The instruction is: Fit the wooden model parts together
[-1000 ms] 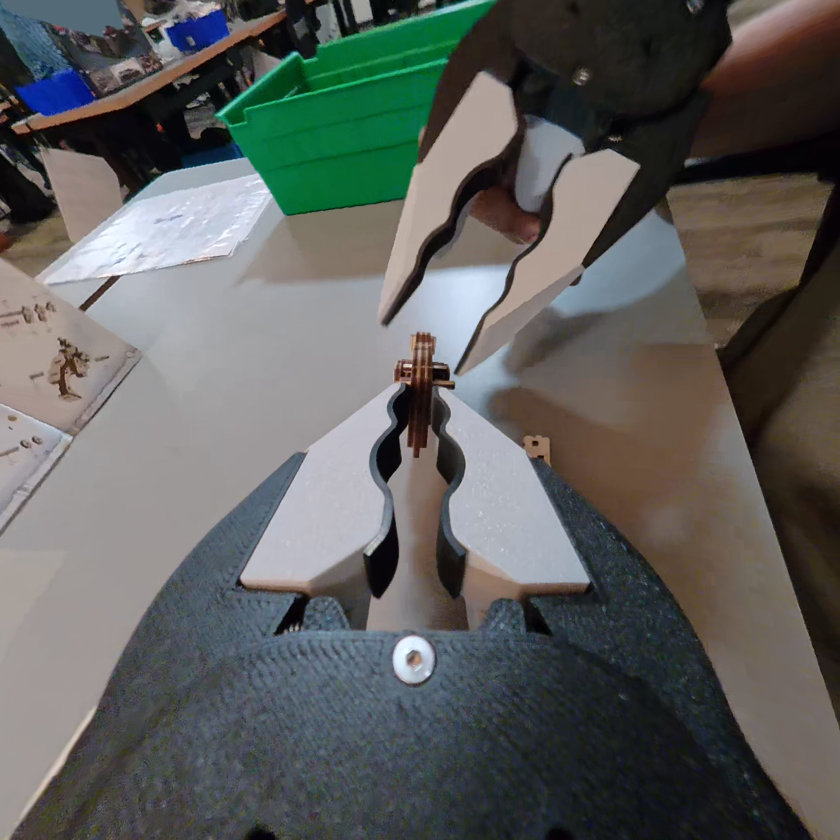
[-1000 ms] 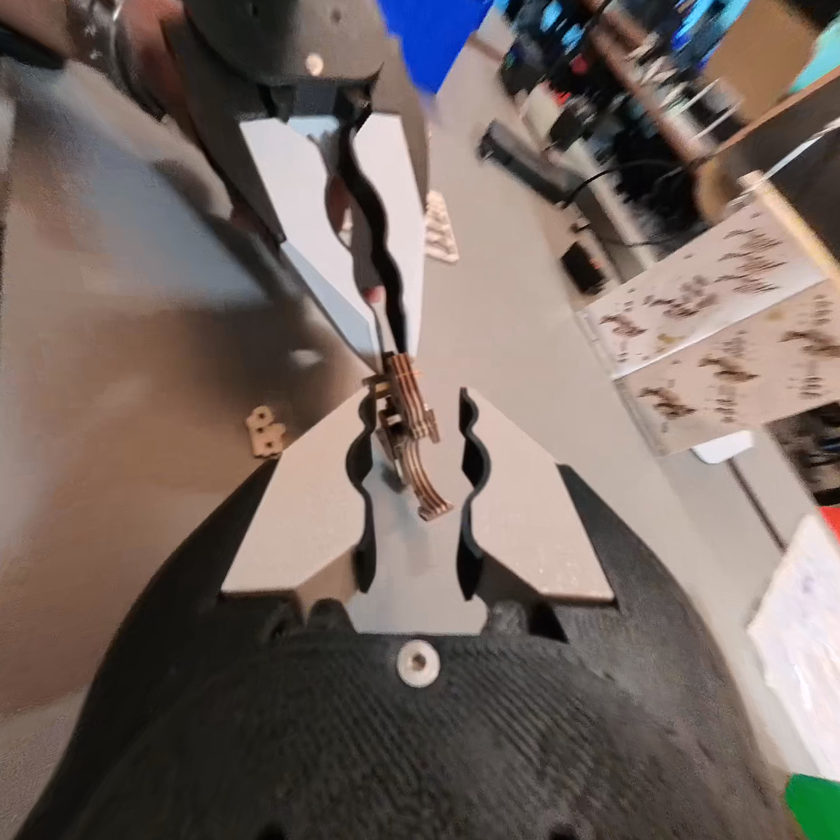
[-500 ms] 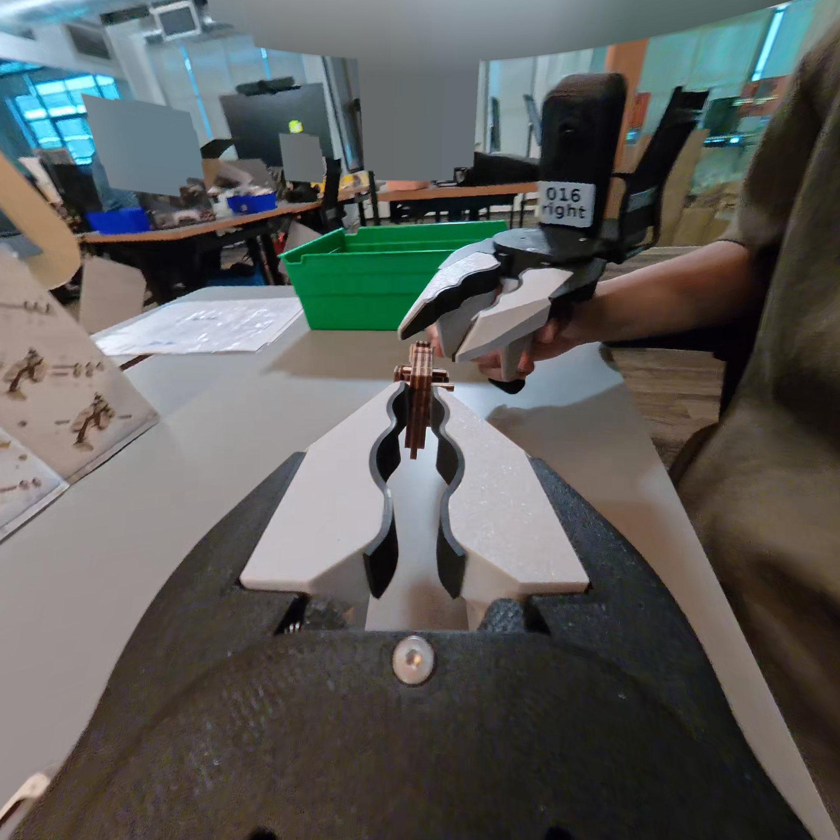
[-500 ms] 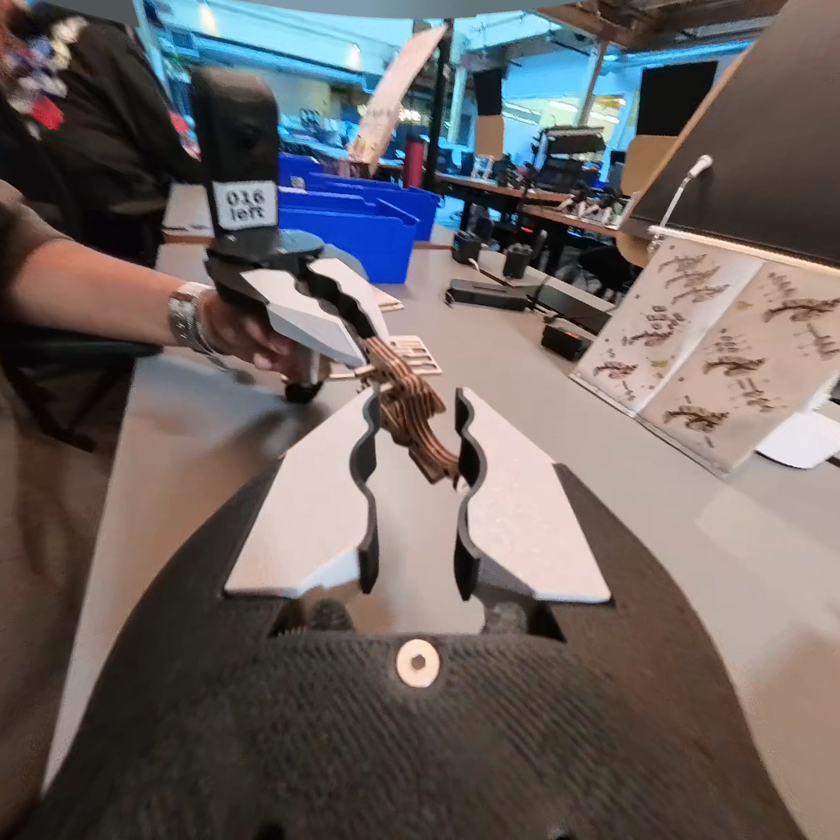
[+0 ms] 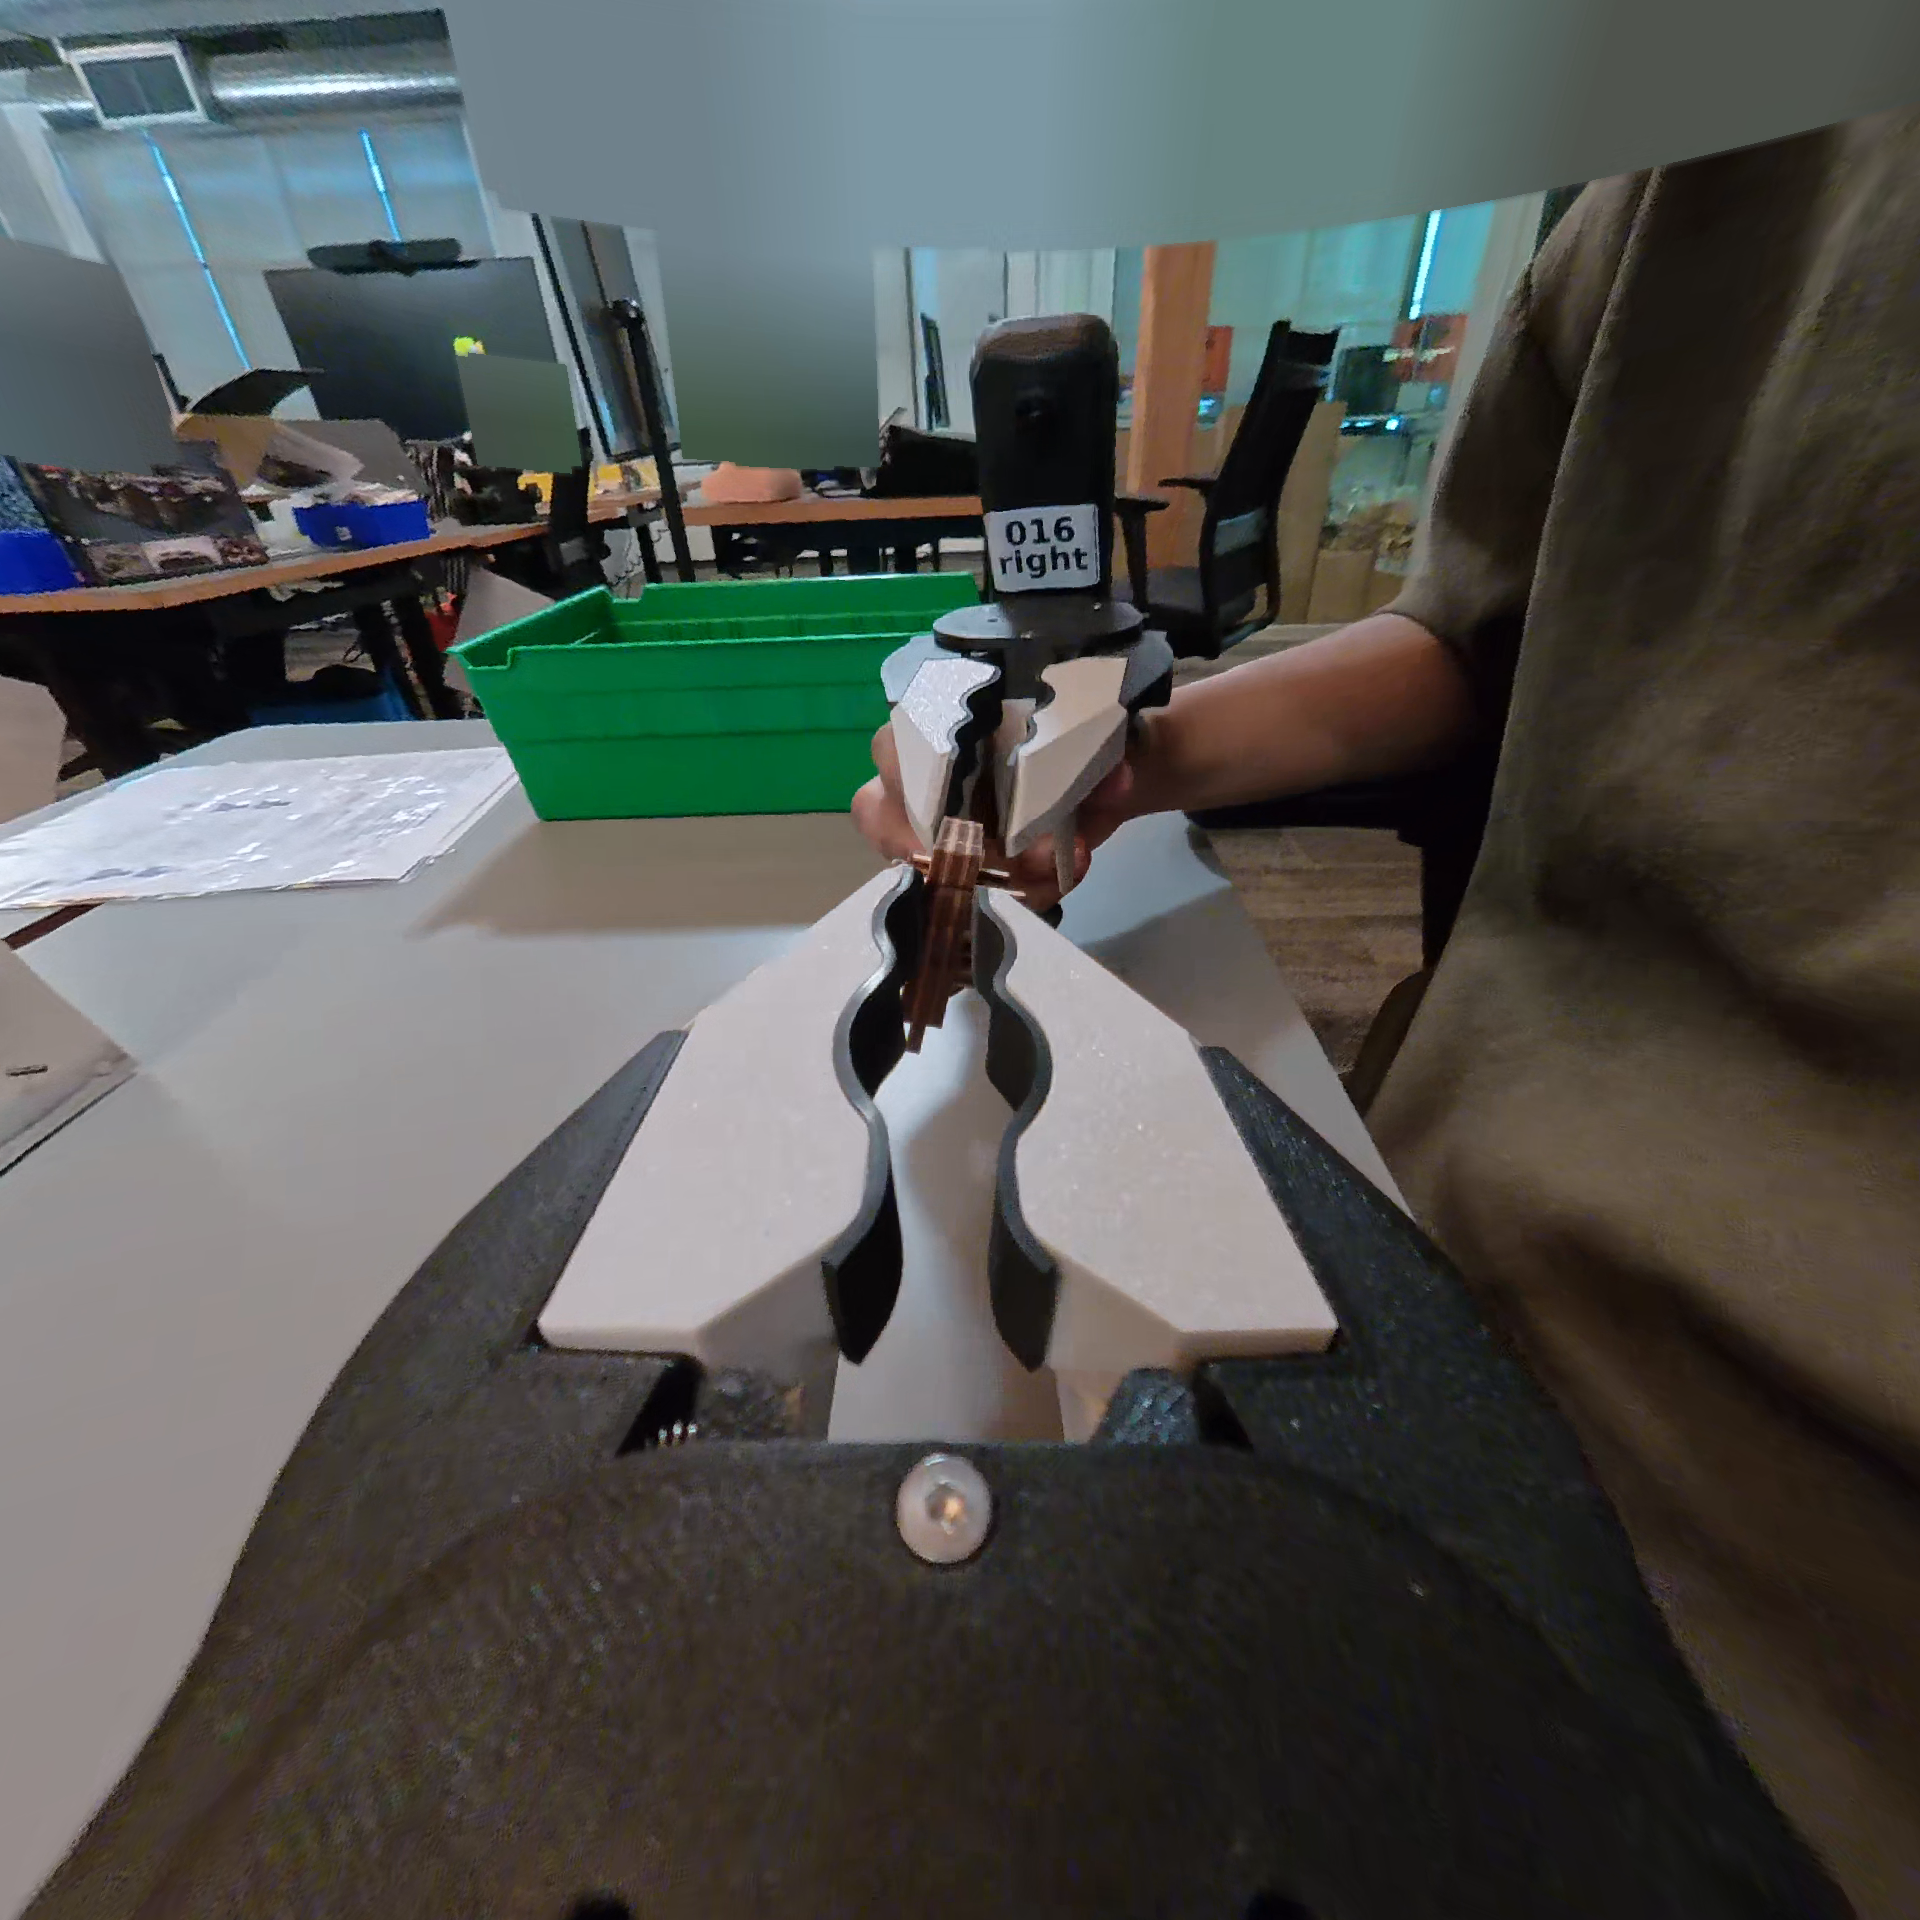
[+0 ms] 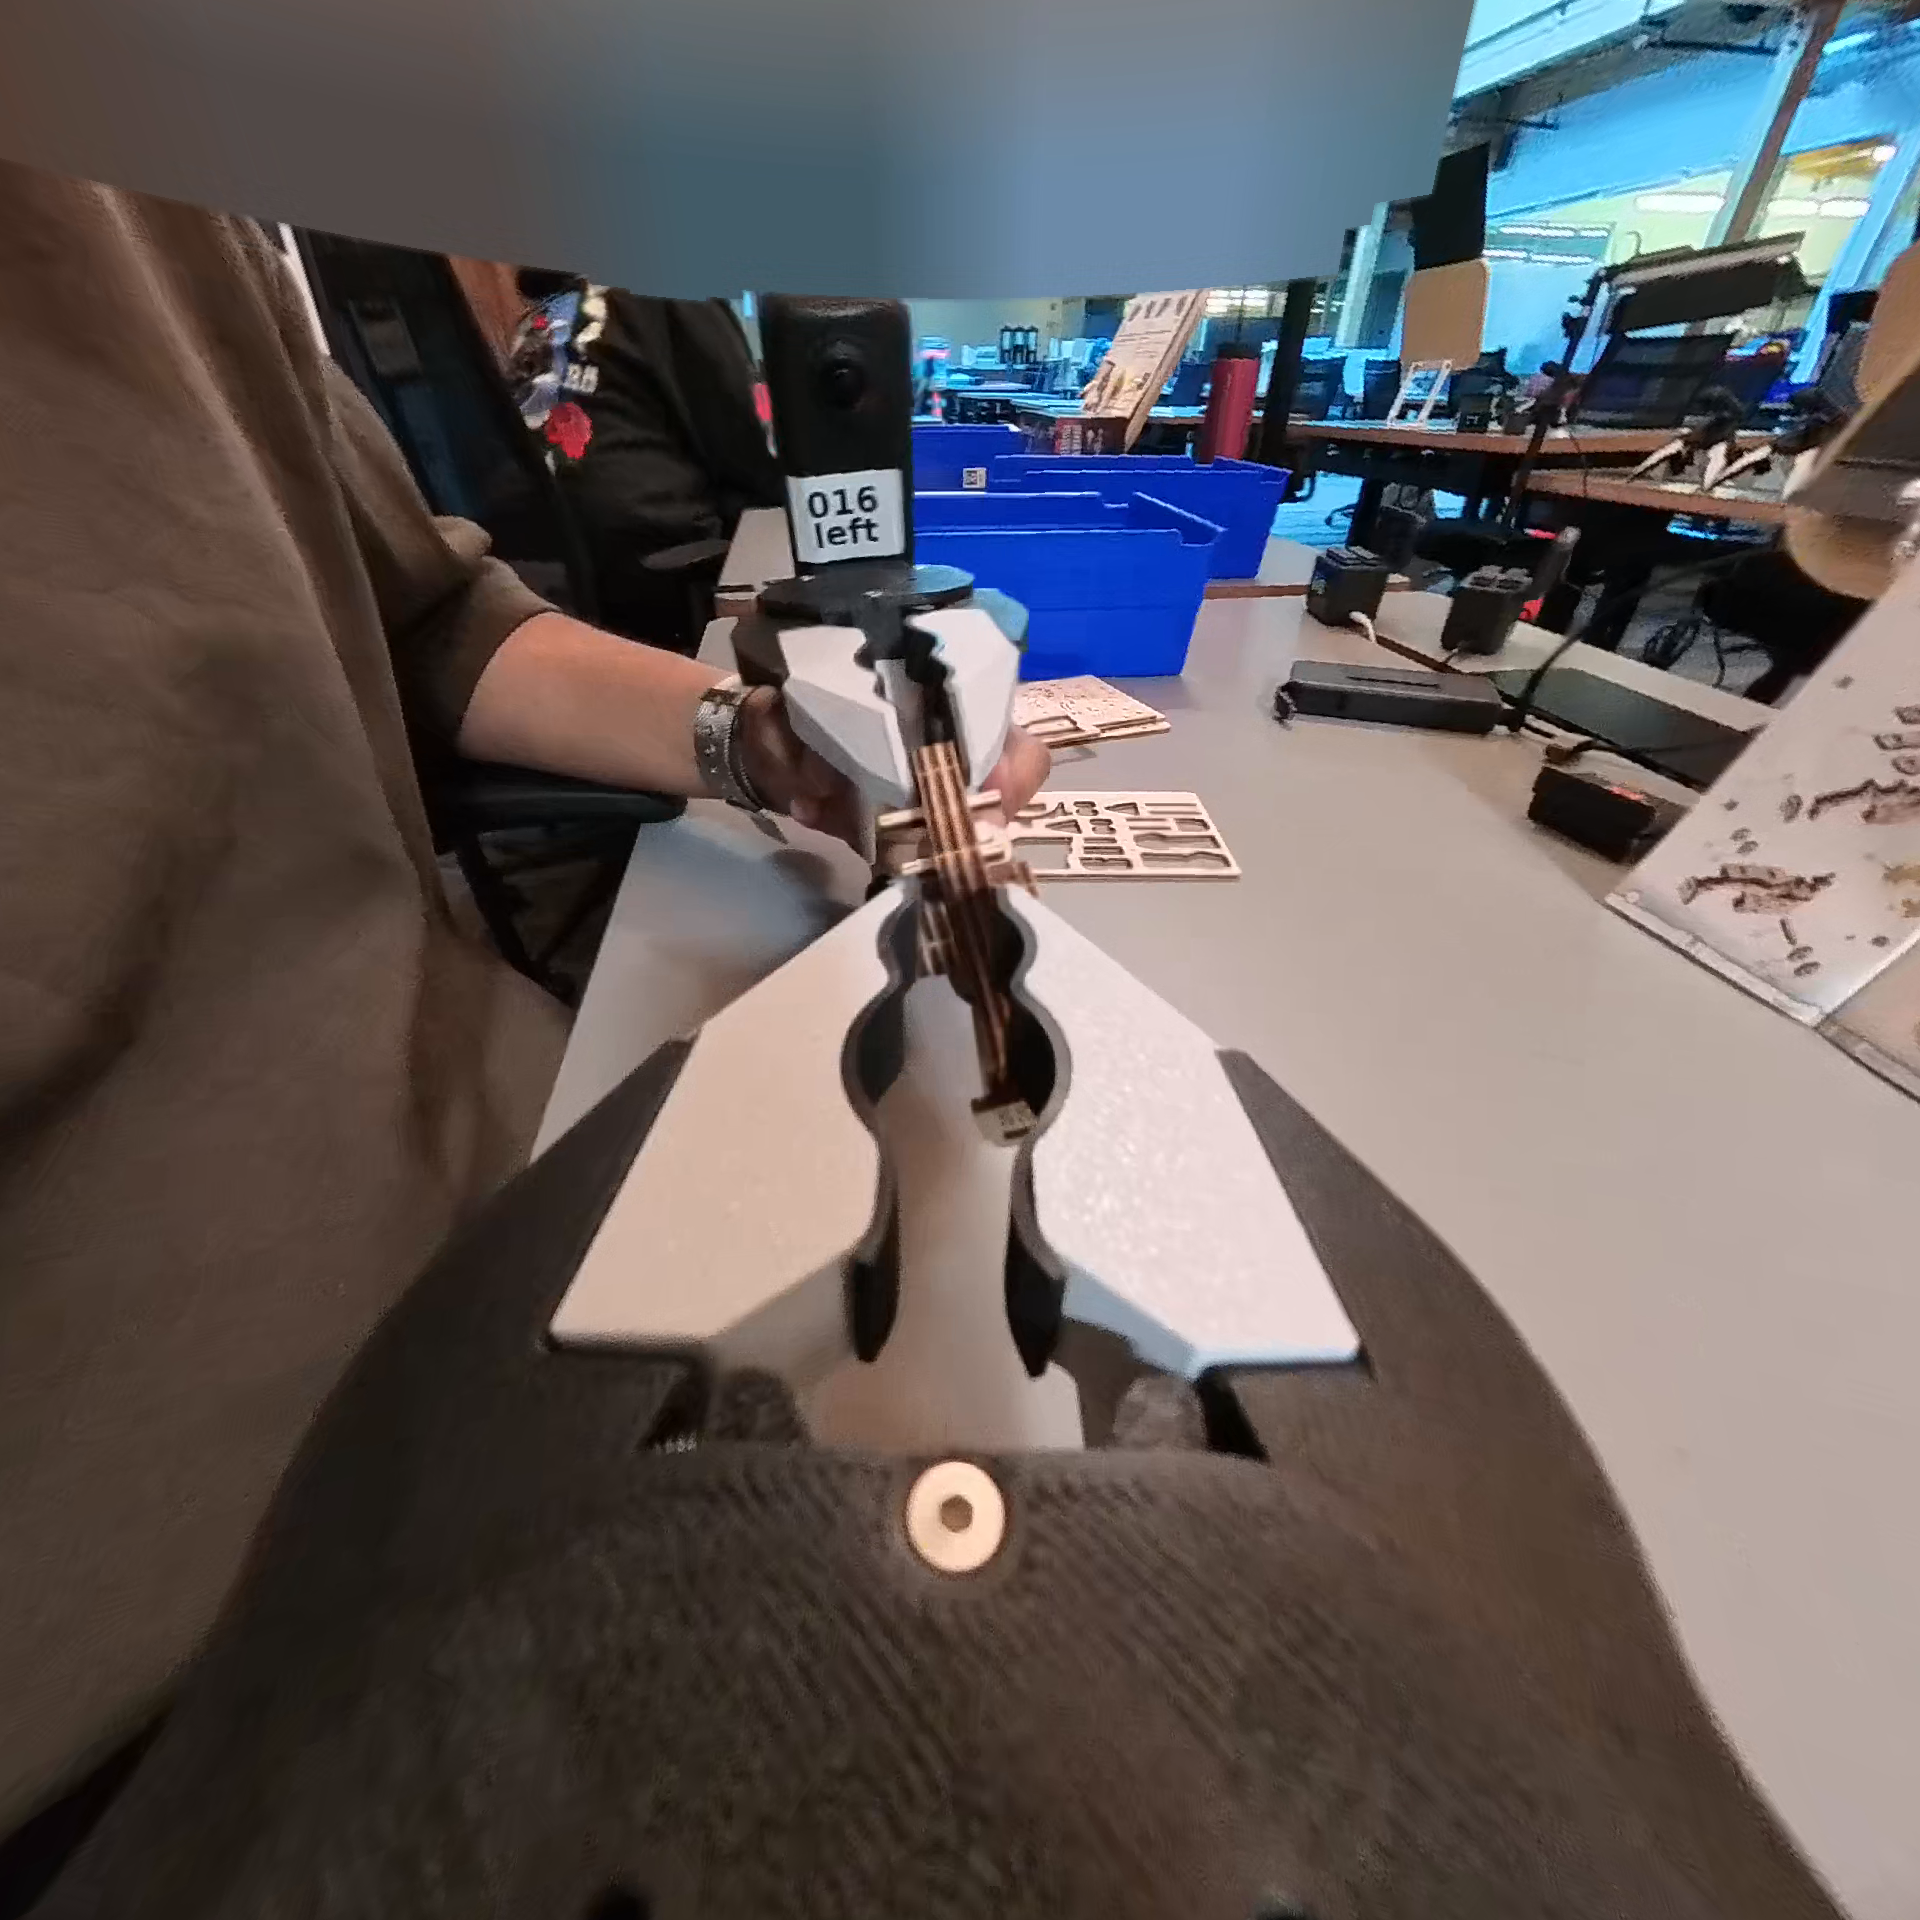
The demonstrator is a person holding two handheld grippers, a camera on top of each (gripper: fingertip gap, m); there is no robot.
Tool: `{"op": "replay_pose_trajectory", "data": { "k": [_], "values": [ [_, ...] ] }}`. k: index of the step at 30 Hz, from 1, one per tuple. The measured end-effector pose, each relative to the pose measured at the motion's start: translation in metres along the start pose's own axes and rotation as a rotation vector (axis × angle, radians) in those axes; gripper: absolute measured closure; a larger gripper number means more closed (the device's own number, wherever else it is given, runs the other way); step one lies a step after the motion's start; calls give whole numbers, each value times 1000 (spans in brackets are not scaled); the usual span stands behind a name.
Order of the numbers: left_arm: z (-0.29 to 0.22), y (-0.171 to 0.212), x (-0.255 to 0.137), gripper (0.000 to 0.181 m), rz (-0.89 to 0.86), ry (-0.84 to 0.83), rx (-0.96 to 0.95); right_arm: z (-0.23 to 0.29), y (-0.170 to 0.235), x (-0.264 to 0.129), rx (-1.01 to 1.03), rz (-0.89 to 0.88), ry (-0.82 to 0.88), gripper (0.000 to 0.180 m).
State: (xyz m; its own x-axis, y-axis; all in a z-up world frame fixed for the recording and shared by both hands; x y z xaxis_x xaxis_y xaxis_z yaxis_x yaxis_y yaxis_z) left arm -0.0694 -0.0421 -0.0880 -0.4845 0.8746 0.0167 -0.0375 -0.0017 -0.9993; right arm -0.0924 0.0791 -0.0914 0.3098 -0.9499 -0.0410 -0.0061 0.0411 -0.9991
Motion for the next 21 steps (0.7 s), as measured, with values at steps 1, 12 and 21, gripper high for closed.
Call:
{"op": "replay_pose_trajectory", "data": {
  "k": [1,12,21],
  "values": [
    [-2,-1,0,175,-6,15,3,2,0,2,-12,7,-5,168],
    [-10,-5,-3,175,-30,79,-11,10,-5,5,-111,30,-13,171],
    [1,5,0,164,-11,18,-64,-3,1,1,-17,49,6,172]
  ]
}}
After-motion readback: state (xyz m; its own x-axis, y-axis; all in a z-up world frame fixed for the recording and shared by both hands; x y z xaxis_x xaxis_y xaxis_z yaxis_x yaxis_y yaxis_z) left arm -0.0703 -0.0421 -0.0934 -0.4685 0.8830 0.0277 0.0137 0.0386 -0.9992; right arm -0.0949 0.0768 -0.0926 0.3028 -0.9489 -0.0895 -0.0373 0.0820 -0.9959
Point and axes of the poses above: each gripper's, where its closed fingertips meet, x out along the fingers, y out of its underside, z = x × y across the jaws, the point moved 5 cm from there along -x, back along the fingers, and after that the axes turned 14 degrees about -y, right-handed, at the moved point
